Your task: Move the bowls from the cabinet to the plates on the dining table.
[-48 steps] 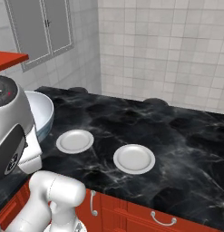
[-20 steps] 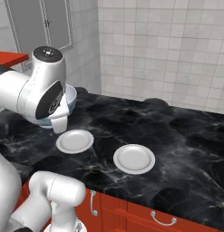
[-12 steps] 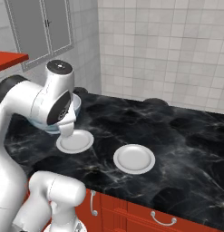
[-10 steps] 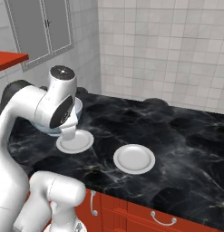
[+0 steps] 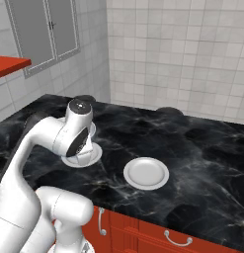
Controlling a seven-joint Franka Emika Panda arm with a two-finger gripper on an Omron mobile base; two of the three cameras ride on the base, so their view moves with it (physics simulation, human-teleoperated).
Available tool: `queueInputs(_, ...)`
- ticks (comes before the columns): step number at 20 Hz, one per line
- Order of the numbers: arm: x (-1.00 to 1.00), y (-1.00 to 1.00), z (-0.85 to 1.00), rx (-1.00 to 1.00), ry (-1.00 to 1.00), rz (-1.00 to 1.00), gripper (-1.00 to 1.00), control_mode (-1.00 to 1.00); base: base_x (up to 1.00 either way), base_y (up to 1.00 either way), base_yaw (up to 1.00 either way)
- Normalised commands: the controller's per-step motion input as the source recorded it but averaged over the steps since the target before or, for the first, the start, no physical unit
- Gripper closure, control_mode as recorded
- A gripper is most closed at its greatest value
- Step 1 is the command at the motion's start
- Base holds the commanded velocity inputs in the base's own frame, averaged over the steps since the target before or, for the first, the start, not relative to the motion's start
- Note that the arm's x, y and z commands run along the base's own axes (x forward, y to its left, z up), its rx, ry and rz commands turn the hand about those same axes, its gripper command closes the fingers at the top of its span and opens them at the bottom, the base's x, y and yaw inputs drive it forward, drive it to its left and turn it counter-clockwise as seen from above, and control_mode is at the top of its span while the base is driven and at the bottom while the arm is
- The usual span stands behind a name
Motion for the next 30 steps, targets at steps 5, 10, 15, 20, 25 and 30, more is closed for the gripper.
queueInputs(5,0.53,0.0,-0.24,0.0,0.0,0.0,1.0,-1.0,0.0,0.0,0.0)
queueInputs(10,0.51,0.0,-0.16,0.0,0.01,0.0,1.0,-1.0,0.0,0.0,0.0)
queueInputs(15,0.29,0.02,-0.27,0.0,0.05,0.0,1.0,-1.0,0.0,0.0,0.0)
queueInputs(20,0.27,0.0,-0.35,0.0,0.06,0.0,1.0,-1.0,0.0,0.0,0.0)
queueInputs(25,0.43,0.06,-0.24,0.0,0.0,0.0,1.0,-1.0,0.0,0.0,0.0)
queueInputs(30,0.43,0.14,-0.17,0.0,0.0,0.0,1.0,-1.0,0.0,0.0,0.0)
